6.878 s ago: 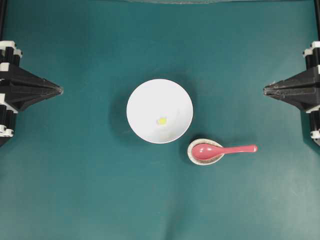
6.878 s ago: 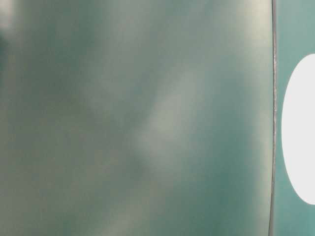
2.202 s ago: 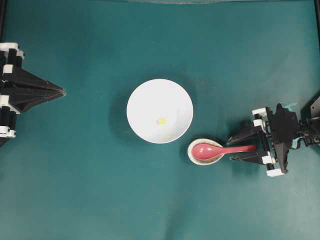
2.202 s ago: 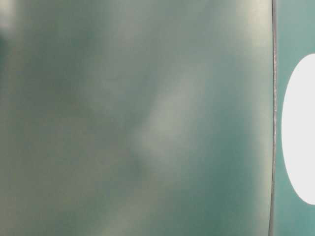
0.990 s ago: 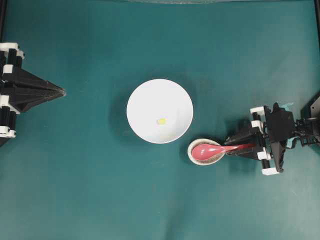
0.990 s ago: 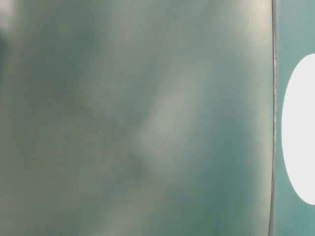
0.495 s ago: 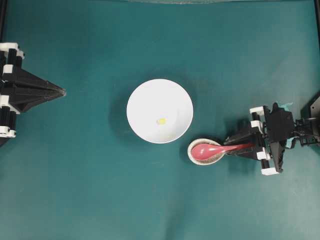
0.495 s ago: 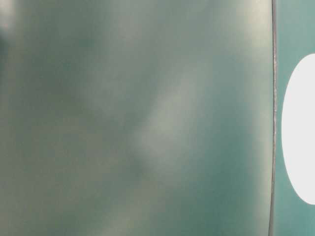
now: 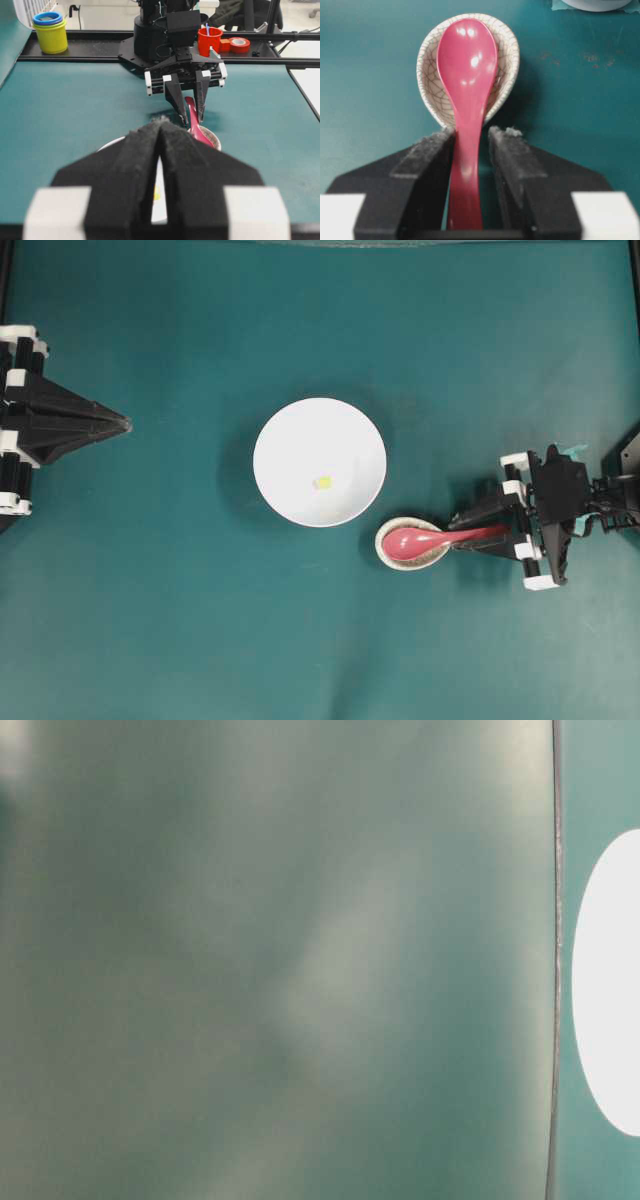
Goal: Scoop the yellow hexagonal prism block from the bowl with a spoon using the right arm.
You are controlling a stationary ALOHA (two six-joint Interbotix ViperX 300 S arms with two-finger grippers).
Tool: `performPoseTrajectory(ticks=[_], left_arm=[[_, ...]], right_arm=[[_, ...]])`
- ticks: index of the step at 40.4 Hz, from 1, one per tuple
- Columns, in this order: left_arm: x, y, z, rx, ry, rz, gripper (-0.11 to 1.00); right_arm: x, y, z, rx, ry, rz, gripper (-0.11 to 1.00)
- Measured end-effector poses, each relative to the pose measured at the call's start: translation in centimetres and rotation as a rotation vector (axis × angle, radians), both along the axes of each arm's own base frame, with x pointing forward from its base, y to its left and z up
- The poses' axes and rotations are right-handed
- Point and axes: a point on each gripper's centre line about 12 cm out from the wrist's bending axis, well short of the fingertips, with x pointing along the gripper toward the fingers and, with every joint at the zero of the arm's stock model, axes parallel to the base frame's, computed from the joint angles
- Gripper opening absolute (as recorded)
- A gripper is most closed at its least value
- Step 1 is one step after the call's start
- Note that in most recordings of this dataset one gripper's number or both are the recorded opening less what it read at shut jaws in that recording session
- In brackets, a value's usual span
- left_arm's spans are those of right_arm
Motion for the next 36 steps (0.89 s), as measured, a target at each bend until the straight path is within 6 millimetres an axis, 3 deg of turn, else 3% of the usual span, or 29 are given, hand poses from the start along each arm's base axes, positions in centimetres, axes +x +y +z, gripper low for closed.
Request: performPoseTrajectory(ticks=[7, 14, 26, 36], left_arm=[[0.0, 0.0, 0.0, -0.001, 0.0, 0.0, 0.0], [0.0, 0.0, 0.1, 0.0, -0.002, 0.0, 0.0], [0.0, 0.0, -0.1, 0.0, 0.009, 0.0, 0.0], [0.0, 0.0, -0.1, 0.002, 0.012, 0.002, 0.0]], right_arm=[[0.0, 0.0, 0.0, 0.0, -0.001, 0.002, 0.38], [0.1, 0.0, 0.1, 0.001, -0.006, 0.002, 0.22], [0.3, 0.2, 2.2, 0.022, -0.052, 0.006, 0.22], [0.3, 0.4, 3.6, 0.035, 0.011, 0.014, 0.22]])
